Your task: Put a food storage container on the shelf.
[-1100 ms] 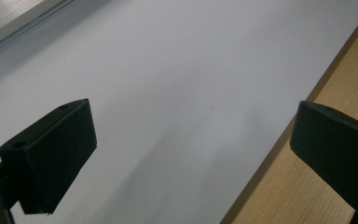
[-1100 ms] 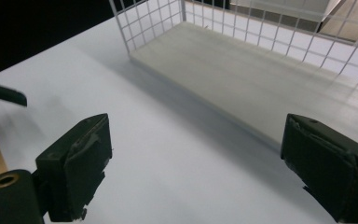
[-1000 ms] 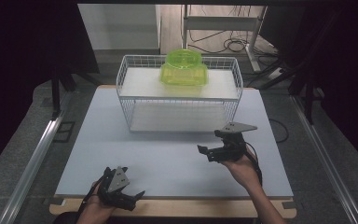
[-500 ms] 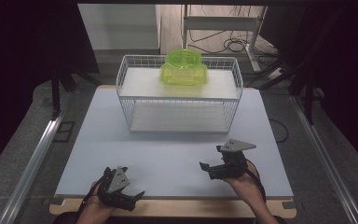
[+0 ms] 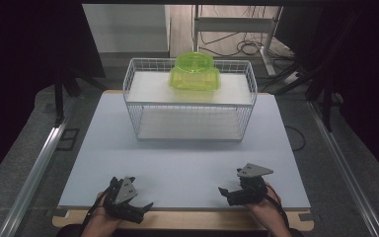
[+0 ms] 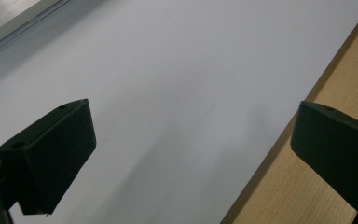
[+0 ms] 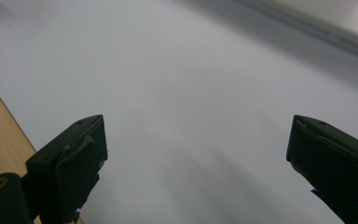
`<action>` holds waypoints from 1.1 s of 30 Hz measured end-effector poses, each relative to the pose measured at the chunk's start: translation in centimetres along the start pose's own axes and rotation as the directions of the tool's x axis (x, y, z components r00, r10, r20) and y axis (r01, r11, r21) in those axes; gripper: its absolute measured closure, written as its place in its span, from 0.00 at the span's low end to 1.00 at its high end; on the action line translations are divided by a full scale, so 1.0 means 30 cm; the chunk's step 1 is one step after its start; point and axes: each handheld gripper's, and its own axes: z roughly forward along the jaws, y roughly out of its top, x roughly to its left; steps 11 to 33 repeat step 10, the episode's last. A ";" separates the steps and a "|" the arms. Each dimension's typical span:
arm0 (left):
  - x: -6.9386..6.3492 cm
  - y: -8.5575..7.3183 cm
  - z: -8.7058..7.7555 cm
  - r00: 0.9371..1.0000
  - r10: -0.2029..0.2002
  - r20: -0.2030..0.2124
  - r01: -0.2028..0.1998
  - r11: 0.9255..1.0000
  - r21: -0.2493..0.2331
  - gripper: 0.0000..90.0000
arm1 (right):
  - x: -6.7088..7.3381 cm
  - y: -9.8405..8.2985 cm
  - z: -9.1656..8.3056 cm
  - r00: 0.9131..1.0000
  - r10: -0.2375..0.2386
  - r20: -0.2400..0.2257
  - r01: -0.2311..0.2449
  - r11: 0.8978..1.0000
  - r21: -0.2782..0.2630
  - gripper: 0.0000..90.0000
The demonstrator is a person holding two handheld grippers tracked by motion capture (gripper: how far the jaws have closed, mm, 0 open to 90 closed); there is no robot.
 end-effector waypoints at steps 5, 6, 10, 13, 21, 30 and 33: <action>-0.002 -0.001 0.002 1.000 0.008 0.000 -0.008 1.000 0.005 0.00 | 0.002 -0.025 0.011 1.000 -0.014 0.011 0.013 0.999 0.043 0.06; -0.002 -0.001 0.002 1.000 0.009 0.000 -0.009 1.000 0.006 0.00 | 0.003 -0.023 0.011 1.000 -0.012 0.012 0.012 0.999 0.039 0.06; -0.003 0.001 0.004 1.000 0.013 0.000 -0.013 1.000 0.008 0.00 | 0.003 -0.024 0.015 1.000 -0.017 0.020 0.016 0.998 0.053 0.06; -0.003 0.001 0.004 1.000 0.013 0.000 -0.013 1.000 0.008 0.00 | 0.003 -0.024 0.015 1.000 -0.017 0.020 0.016 0.998 0.053 0.06; -0.003 0.001 0.004 1.000 0.013 0.000 -0.013 1.000 0.008 0.00 | 0.003 -0.024 0.015 1.000 -0.017 0.020 0.016 0.998 0.053 0.06; -0.003 0.001 0.004 1.000 0.013 0.000 -0.013 1.000 0.008 0.00 | 0.003 -0.024 0.015 1.000 -0.017 0.020 0.016 0.998 0.053 0.06; -0.003 0.001 0.004 1.000 0.013 0.000 -0.013 1.000 0.008 0.00 | 0.003 -0.024 0.015 1.000 -0.017 0.020 0.016 0.998 0.053 0.06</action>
